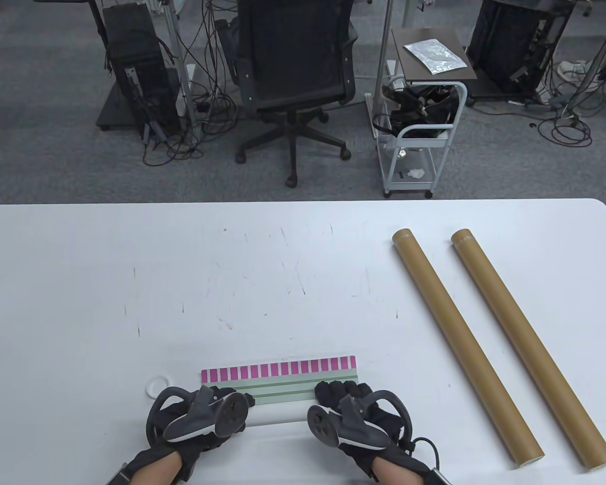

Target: Roll up mouse pads and store in mailing tubes

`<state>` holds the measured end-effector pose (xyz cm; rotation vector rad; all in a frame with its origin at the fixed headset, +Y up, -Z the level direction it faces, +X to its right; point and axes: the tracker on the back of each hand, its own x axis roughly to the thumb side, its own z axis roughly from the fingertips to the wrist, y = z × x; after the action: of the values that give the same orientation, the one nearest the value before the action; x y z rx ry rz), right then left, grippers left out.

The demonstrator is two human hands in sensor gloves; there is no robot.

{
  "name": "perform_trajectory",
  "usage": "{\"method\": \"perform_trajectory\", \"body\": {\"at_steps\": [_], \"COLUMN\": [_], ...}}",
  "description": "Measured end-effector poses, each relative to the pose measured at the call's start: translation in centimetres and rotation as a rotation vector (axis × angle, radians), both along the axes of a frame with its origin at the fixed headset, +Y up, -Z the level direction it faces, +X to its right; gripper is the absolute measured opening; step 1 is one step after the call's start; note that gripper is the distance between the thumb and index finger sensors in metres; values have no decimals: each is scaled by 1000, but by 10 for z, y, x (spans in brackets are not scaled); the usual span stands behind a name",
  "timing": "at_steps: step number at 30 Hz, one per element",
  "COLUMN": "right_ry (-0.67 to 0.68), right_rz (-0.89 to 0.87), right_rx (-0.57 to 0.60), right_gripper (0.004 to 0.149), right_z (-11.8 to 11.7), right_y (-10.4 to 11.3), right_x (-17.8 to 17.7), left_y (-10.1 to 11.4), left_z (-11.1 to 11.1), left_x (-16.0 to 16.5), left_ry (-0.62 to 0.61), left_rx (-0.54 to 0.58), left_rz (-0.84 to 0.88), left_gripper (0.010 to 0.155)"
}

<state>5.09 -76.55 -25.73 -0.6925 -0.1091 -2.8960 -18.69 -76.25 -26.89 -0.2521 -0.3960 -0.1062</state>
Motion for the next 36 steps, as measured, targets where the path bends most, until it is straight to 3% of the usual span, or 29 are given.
{"method": "perform_trajectory", "body": {"at_steps": [8,11,13,18,22,29,32,36], "right_ry": [71,102,106,87,59,55,107,88], "right_rz": [33,59,51,35,33,2,-23,-42], "right_rx": [7,100,146,103,97,31,-90,-77], "right_gripper": [59,62,56,50,50,50,51,51], "right_z": [9,14,15,13,9,4,5,5], "right_y": [6,11,16,13,10,10,13,14], "right_x": [-5,-9,-11,-11,-9,-7,-2,-1], "left_y": [3,3,3,6,13,8,9,8], "left_z": [-2,-3,-3,5,12,6,10,9], "left_x": [0,-2,-1,3,4,3,3,5], "left_ry": [-18,-11,-9,-41,-49,-23,-72,-64], "left_rx": [-48,-55,-40,47,188,100,59,60], "left_rz": [-13,-1,-2,-65,-87,-64,-54,-74], "left_gripper": [53,52,52,53,52,51,50,49]}}
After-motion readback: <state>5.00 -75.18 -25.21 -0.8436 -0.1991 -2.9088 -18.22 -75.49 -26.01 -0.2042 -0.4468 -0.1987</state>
